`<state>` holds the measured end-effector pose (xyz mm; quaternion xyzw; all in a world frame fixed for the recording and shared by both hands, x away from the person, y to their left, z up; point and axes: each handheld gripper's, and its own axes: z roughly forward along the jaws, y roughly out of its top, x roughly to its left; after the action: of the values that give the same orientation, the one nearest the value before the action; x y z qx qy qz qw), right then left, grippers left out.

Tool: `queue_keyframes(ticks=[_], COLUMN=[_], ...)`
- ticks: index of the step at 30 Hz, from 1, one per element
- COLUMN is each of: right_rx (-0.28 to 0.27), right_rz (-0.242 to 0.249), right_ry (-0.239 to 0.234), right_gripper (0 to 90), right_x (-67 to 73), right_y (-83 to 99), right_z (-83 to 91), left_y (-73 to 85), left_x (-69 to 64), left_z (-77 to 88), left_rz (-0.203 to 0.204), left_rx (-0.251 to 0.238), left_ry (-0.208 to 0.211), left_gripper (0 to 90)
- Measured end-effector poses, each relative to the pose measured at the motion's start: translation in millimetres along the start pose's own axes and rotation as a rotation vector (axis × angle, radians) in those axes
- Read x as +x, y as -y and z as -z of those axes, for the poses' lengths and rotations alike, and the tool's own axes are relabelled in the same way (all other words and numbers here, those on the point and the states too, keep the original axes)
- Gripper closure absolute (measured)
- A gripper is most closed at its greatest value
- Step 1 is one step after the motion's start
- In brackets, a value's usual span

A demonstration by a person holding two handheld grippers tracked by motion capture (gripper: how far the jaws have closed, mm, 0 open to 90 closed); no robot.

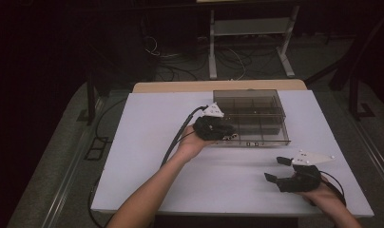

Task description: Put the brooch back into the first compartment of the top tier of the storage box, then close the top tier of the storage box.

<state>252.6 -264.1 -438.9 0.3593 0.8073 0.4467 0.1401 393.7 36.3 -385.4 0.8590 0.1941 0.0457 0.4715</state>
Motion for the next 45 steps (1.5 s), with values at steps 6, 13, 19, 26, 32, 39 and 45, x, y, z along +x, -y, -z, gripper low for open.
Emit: queue_keyframes(ticks=[6,13,19,26,32,39,45], right_rx=[0.0,-0.004,-0.004,-0.002,-0.002,-0.003,-0.002], right_rz=[0.001,-0.006,-0.006,-0.004,0.002,0.003,0.001], right_ry=[-0.002,-0.002,-0.006,-0.009,-0.012,-0.013,-0.012], right_gripper=[20.5,20.5,20.5,20.5,20.5,20.5,20.5], right_x=[0.1,-0.5,0.4,0.5,1.0,1.9,1.4], right_y=[0.0,-1.3,-2.9,-0.6,-0.8,-1.0,-1.0], right_z=[0.0,-1.1,-3.0,-1.1,-1.0,-1.1,-1.2], left_y=[-1.4,-1.6,1.2,2.1,6.8,12.3,14.7], left_x=[0.3,-4.3,-15.7,-29.2,-40.4,-49.5,-54.9], left_z=[5.8,17.9,20.8,16.2,10.7,0.9,-8.1], left_rz=[0.007,0.019,0.023,0.023,0.009,-0.006,-0.015], left_rx=[-0.021,-0.046,-0.052,-0.048,-0.025,0.008,0.032], left_ry=[0.006,0.042,0.083,0.113,0.135,0.144,0.133], left_gripper=[78.8,88.8,88.9,88.9,89.0,88.9,88.9])
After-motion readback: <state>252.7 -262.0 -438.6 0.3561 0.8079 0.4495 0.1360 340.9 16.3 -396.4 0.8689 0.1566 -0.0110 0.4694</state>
